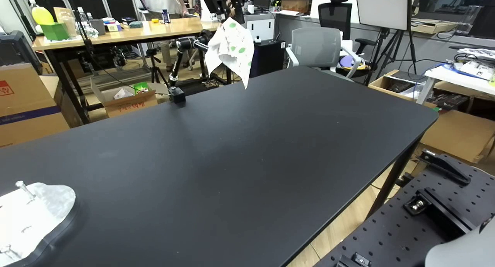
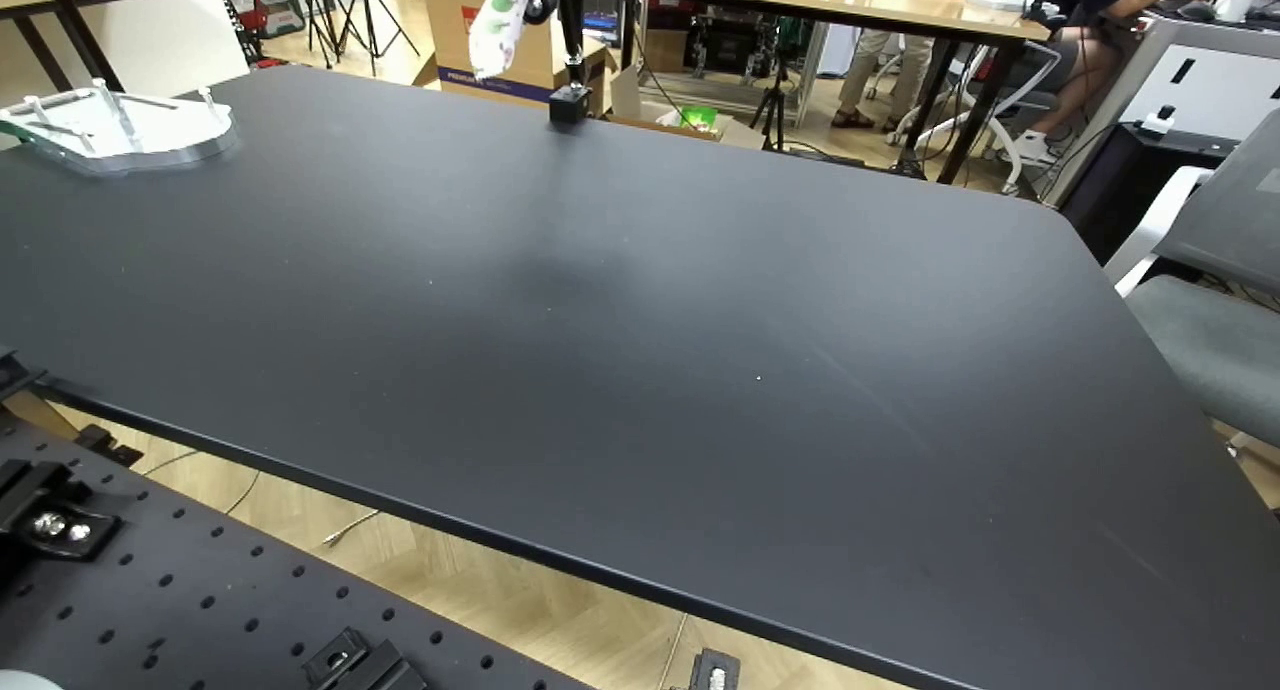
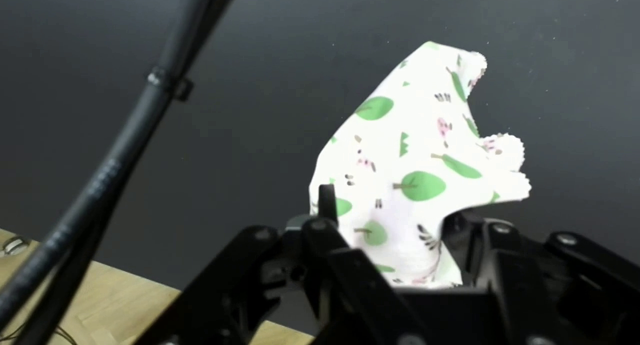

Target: Pick up the cloth from the table and hang it on the black stand

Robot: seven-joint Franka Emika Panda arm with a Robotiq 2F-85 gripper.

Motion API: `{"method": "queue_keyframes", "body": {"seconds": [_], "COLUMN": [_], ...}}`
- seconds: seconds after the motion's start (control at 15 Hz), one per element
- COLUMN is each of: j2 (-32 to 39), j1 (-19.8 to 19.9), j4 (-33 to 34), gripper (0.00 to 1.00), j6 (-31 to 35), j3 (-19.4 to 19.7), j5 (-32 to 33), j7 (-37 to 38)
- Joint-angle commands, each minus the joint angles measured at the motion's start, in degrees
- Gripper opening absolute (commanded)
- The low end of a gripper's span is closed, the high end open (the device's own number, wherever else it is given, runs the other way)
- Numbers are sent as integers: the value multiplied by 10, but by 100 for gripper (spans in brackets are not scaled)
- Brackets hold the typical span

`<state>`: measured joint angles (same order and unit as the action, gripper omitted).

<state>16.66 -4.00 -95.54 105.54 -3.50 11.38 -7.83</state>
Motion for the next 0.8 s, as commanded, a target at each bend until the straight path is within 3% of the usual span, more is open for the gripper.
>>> {"method": "queue_keyframes", "body": {"seconds": [0.0,0.13,0.2,0.73], "j2": [1,-2,-2,-15], "j1": [4,6,7,4], "j4": [17,16,16,10], "gripper": [85,98,100,100], "j6": [-18,-17,-16,-26], "j3": [6,8,8,3], "j5": [-4,-4,-4,-4], "j7": [1,1,0,-20]}}
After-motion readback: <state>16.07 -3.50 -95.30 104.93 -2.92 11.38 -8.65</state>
